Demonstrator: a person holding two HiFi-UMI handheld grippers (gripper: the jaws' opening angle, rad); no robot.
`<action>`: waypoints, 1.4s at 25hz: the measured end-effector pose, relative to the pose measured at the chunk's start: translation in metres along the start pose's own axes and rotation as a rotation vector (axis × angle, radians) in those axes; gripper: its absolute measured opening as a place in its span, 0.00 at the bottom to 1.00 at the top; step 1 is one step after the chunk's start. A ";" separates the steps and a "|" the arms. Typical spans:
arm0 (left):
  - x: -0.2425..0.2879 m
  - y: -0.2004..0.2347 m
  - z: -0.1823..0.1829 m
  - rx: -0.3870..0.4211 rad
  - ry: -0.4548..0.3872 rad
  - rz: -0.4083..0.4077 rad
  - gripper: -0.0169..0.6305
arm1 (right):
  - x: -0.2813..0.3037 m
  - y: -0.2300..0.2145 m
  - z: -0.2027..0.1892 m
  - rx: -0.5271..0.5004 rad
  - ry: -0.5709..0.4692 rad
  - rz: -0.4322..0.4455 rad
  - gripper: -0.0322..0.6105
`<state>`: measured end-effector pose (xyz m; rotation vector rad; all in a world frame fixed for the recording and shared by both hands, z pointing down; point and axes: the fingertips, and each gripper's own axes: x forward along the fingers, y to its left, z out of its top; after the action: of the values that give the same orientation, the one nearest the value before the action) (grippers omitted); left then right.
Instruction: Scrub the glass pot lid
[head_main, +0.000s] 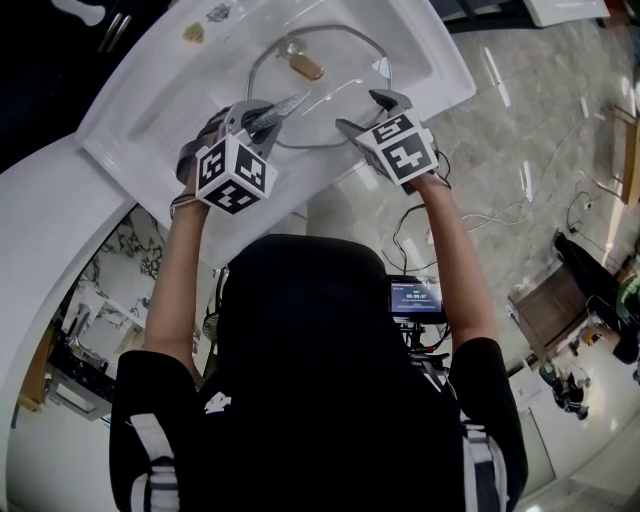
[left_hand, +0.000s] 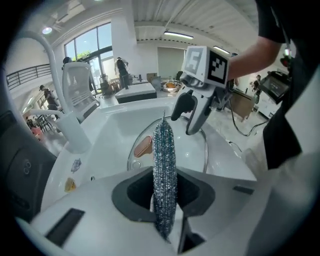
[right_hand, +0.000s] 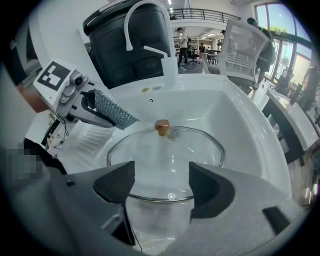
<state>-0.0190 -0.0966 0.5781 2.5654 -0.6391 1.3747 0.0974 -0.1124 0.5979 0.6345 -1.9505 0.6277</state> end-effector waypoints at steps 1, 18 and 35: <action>0.002 0.000 -0.001 0.012 0.007 -0.006 0.14 | 0.000 0.000 0.000 0.000 0.004 0.001 0.56; 0.030 -0.006 -0.026 0.261 0.146 -0.017 0.14 | 0.001 0.000 0.001 0.004 0.019 0.003 0.56; 0.040 -0.008 -0.033 0.312 0.196 -0.062 0.14 | 0.000 0.001 0.001 0.003 0.026 0.003 0.56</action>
<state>-0.0204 -0.0902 0.6301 2.5990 -0.3318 1.7996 0.0960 -0.1128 0.5975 0.6230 -1.9271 0.6376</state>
